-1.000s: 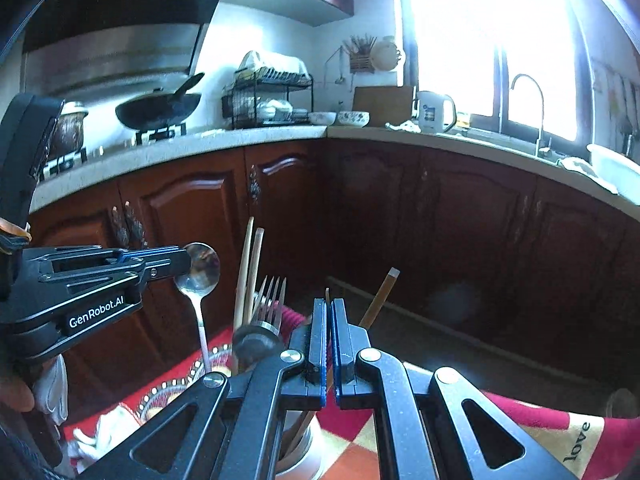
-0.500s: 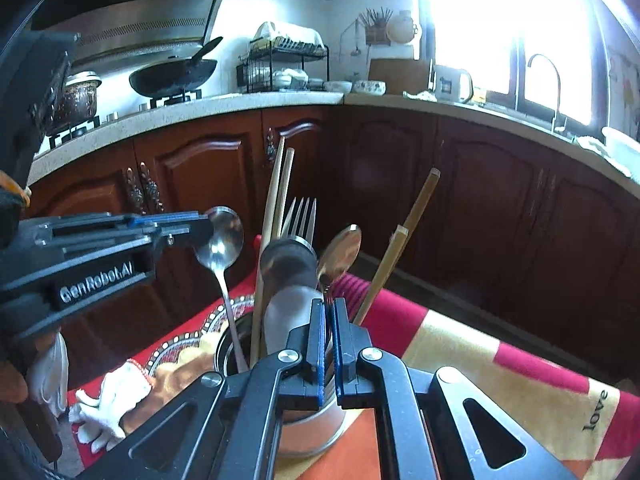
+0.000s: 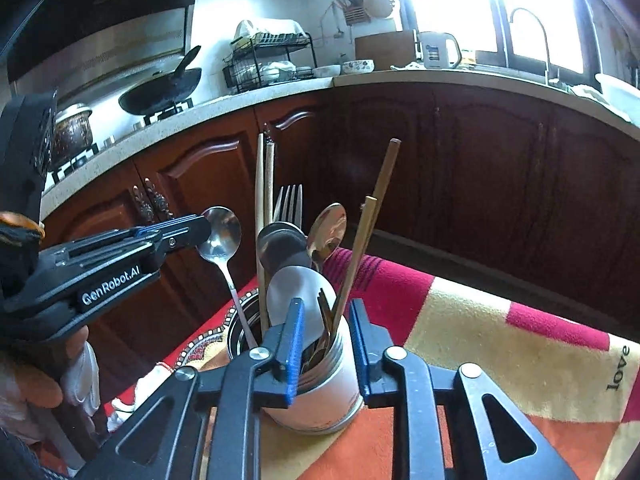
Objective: Organize utensils
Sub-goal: 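Lower spoon and fork into the white jar and open both grippers, then withdraw both open grippers back from the filled jar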
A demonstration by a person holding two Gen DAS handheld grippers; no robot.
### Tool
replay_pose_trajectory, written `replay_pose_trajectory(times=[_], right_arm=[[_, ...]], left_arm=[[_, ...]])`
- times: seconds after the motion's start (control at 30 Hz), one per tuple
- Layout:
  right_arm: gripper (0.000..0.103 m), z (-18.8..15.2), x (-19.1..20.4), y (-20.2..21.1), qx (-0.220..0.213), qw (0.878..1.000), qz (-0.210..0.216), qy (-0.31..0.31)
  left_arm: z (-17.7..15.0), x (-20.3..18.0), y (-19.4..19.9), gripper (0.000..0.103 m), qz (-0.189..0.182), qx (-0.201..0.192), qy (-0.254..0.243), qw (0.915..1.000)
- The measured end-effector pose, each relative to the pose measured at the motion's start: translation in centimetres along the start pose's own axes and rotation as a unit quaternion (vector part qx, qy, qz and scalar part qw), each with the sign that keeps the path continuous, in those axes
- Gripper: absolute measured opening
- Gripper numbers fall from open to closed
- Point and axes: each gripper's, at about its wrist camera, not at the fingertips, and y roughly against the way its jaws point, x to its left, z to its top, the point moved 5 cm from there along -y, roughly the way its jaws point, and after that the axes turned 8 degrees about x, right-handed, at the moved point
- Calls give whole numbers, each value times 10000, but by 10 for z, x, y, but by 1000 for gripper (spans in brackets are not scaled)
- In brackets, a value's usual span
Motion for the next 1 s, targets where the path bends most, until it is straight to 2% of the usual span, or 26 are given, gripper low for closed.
replay_pose_trajectory(times=[0.17,0.5,0.57,0.6,0.67,0.7,0.73,0.9,1.0], right_arm=[[28,1,-3,7,-50,9999,77,-100],[29,-1,-4,12,-65,9998,107,-148],[34,-2,-5,15,-83,9997,126,-194],[34,-3,-6,16,-89,9997,128,-206],[36,-5,-7,18,-88,9996,110,-226],[36,-6,-7,18,-76,9996,105,-236],[36,-7,-7,19,-55,9996,97,-255],[38,-17,-11,25,50,9992,28,-389],[38,-26,-14,30,171,9988,-54,-464]], left_arm=[[1,-1,-3,2,190,-87,-71,9998],[-11,-13,-8,2,-23,154,-140,9998],[-13,-14,-7,2,-58,243,-113,9996],[-13,-14,-8,4,-71,285,-105,9995],[-16,-15,-7,18,-133,434,-79,9989],[-18,-15,-6,37,-166,490,-46,9986],[-21,-15,-4,47,-201,519,-7,9985],[-38,-16,4,49,-185,785,137,9966],[-54,-18,7,49,-370,1054,312,9932]])
